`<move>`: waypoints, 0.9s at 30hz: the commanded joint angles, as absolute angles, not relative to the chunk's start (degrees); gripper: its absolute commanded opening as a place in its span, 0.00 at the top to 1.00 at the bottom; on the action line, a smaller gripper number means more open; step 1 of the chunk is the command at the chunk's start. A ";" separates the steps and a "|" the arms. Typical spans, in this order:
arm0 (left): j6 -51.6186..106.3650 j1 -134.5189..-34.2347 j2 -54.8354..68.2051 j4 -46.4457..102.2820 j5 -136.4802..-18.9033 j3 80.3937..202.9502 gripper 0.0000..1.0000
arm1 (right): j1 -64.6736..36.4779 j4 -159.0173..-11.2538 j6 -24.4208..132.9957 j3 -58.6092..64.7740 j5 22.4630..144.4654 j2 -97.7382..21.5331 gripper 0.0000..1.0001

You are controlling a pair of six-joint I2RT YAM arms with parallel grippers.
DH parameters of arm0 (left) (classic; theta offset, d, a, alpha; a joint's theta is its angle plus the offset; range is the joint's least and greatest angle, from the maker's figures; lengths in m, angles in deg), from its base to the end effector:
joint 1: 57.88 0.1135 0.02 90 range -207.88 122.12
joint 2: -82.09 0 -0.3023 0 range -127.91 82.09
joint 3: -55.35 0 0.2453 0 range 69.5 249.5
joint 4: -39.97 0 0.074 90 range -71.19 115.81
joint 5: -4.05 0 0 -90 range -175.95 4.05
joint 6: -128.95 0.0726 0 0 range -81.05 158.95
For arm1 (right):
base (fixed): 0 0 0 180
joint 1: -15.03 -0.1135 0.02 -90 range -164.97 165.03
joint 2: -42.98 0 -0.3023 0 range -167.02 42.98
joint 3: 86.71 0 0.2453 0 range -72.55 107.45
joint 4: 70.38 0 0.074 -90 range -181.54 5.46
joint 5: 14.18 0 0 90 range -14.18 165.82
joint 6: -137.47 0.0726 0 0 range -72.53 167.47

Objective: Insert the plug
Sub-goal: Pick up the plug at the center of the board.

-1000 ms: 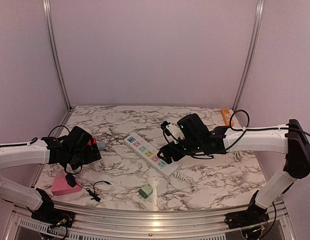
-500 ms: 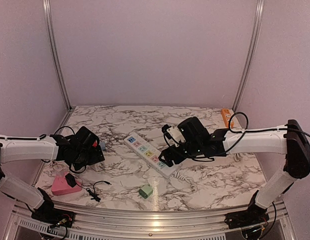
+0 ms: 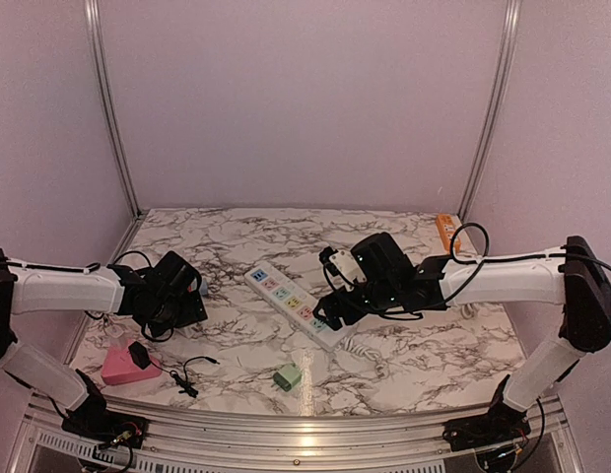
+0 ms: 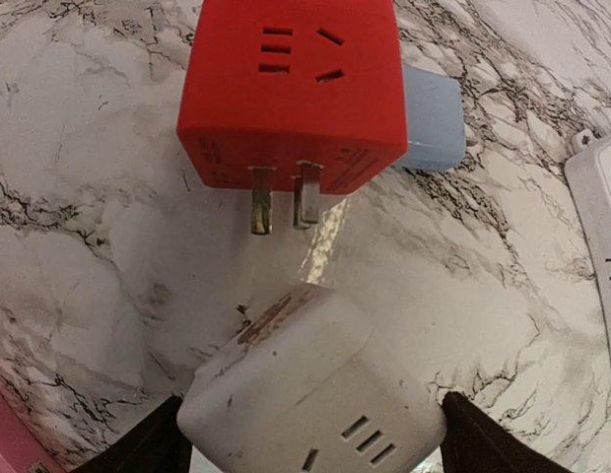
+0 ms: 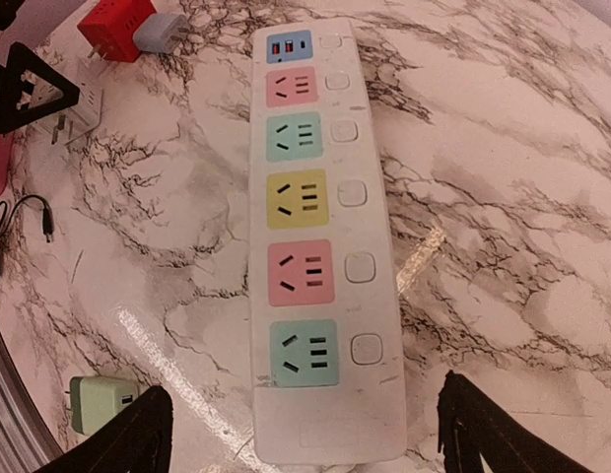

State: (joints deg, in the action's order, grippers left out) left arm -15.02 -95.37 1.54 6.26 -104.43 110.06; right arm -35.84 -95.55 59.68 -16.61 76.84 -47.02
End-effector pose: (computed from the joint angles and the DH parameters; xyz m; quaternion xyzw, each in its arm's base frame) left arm 0.2231 -0.1421 0.1816 -0.1782 0.9365 -0.0775 0.2919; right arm 0.2225 0.2756 0.2285 -0.3091 0.8709 0.2069 0.3214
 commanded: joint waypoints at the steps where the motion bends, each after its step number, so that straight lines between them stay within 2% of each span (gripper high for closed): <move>1: -15.11 -95.14 0.87 6.59 -105.30 111.07 0.15 | -36.07 -93.73 59.96 -16.92 77.34 -45.94 0.13; 12: -13.77 -95.14 2.20 8.75 -104.44 110.27 0.47 | -36.09 -93.51 59.78 -17.00 77.50 -45.97 0.12; 15: -13.45 -95.14 2.68 9.47 -104.05 109.31 0.49 | -36.07 -93.55 59.71 -16.92 77.56 -46.07 0.13; 19: -13.12 -95.14 3.59 9.73 -104.05 108.33 0.48 | -36.05 -93.46 59.67 -16.59 77.65 -46.44 0.13; 25: -12.03 -95.14 3.91 9.47 -105.84 108.40 0.25 | -36.09 -93.58 59.65 -15.83 78.24 -47.36 0.13; 27: -11.59 -95.06 3.47 9.38 -106.18 108.98 0.23 | -36.07 -93.73 59.69 -15.56 78.37 -47.43 0.13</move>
